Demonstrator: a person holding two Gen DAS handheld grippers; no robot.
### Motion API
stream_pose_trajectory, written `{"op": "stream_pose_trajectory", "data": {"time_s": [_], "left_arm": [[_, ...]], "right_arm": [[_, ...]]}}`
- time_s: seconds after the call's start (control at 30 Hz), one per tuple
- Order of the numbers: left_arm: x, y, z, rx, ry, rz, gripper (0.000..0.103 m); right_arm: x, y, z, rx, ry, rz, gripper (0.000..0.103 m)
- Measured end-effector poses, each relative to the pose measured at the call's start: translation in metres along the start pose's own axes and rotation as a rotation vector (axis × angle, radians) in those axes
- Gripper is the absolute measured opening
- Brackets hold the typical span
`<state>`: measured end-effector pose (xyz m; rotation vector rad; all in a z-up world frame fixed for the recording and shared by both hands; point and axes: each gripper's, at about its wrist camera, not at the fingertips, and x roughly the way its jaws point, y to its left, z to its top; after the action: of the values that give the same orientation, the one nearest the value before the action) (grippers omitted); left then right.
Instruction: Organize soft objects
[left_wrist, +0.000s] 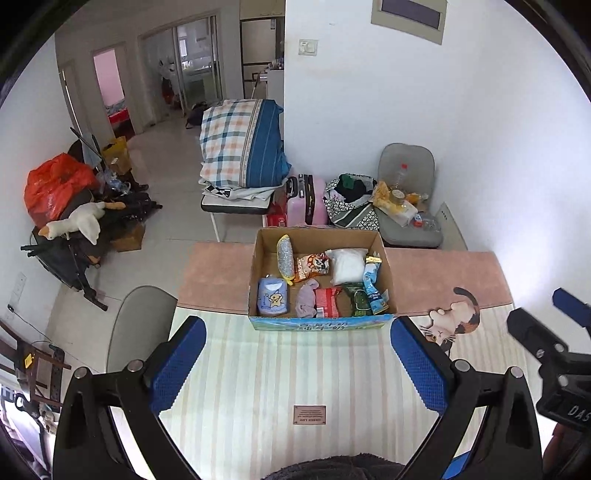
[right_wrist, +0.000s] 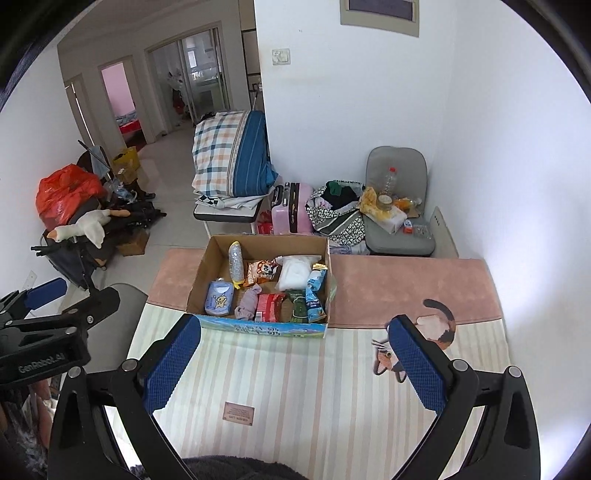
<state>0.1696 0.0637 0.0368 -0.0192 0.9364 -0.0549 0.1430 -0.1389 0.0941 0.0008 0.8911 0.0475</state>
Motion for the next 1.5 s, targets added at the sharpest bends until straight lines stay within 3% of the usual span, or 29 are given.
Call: {"op": "stream_pose_trajectory", "data": {"time_s": [0.37,0.83,1.5], "left_arm": [[0.002,0.0,0.004,0.014,-0.038,0.029,0.102],[0.006,0.001,0.011,0.012,-0.043,0.035,0.102],[0.008,-0.001,0.012,0.013,-0.04,0.027,0.102]], "right_arm": [[0.001,-0.003,0.009,0.012,-0.036,-0.075,0.103],[0.021,-0.008,0.015,0.036,-0.019,-0.091,0.103],[0.019,-0.007,0.015,0.028,-0.019,-0.103,0.103]]}}
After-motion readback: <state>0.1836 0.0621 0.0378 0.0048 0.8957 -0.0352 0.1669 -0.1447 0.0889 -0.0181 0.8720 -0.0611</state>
